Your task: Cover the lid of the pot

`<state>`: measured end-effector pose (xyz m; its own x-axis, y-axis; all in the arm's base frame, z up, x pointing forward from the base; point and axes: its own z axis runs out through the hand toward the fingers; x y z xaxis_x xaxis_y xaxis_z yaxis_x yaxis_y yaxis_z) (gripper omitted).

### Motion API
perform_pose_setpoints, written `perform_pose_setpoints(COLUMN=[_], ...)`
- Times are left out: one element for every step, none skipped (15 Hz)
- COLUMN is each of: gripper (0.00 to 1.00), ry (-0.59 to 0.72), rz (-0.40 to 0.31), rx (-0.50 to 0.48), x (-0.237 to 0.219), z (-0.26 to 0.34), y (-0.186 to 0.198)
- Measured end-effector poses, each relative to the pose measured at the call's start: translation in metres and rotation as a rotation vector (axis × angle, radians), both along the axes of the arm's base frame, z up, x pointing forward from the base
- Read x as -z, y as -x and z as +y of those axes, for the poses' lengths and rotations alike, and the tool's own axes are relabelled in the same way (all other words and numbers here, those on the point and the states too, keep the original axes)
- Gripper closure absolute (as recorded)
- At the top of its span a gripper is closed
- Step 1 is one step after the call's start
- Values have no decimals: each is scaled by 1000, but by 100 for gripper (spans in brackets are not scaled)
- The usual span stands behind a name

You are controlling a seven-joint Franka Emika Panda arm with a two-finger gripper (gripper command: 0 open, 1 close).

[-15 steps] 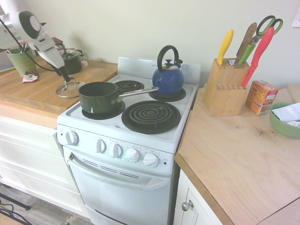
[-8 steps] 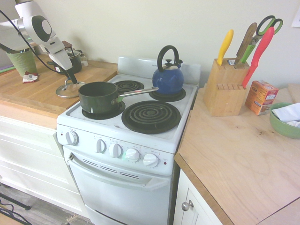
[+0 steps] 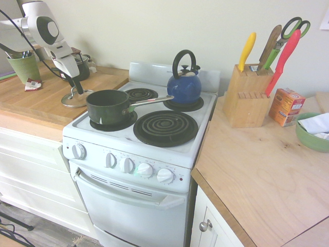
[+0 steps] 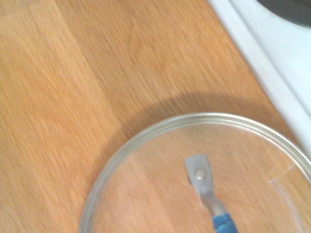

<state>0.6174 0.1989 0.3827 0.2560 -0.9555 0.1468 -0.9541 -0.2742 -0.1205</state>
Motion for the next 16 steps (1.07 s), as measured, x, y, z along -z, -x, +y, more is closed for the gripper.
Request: perform_pose_setpoints(gripper=[100, 100, 100, 100, 100, 100, 100, 100, 100, 100, 100, 100, 100, 100, 100, 100], ry=[0, 0, 0, 0, 0, -1, -2, -3, -2, -2, -1, -1, 0, 0, 1, 2], rz=[3, 7, 13, 18, 21, 22, 21, 21, 22, 23, 24, 24, 24, 23, 23, 23], rx=[-1, -1, -3, -4, -4, -3, -4, -4, -4, -4, -3, -1, 1, 3, 4, 4], x=[1, 2, 3, 3, 4, 4, 3, 3, 4, 5, 5, 6, 6, 6, 6, 6], z=[0, 0, 0, 0, 0, 0, 0, 0, 0, 0, -1, -2, -3, -4, -5, -6], y=[0, 0, -1, -1, -2, -3, -3, -4, -4, -4, -4, -5, -6, -6, -7, -7])
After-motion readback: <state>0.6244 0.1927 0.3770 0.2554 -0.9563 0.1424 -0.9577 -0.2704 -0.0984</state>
